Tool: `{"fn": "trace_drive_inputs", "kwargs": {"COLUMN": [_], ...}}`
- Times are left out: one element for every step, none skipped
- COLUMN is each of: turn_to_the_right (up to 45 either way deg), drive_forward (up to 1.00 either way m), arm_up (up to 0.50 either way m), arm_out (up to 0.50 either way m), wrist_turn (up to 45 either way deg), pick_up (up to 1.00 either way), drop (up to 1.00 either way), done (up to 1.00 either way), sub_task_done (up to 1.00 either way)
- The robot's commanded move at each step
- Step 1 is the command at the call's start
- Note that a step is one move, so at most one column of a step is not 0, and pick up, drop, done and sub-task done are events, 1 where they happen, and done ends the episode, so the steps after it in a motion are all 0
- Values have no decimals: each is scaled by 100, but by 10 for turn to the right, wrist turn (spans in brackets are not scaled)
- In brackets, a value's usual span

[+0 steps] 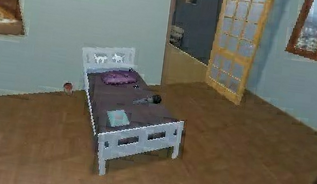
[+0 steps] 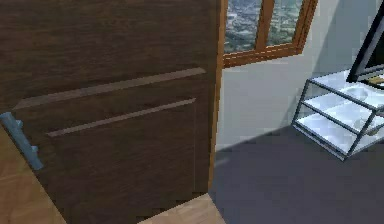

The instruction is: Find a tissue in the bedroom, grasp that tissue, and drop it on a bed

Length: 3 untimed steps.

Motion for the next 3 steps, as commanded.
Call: {"fn": "trace_drive_inputs", "kwargs": {"turn_to_the_right": [-60,0,450], "drive_forward": [0,60,0], "arm_up": [0,0,0], "arm_out": [0,0,0], "wrist_turn": [0,0,0], "pick_up": [0,0,0], "drop": [0,0,0], "done": [0,0,0], "sub_task_done": [0,0,0]}}
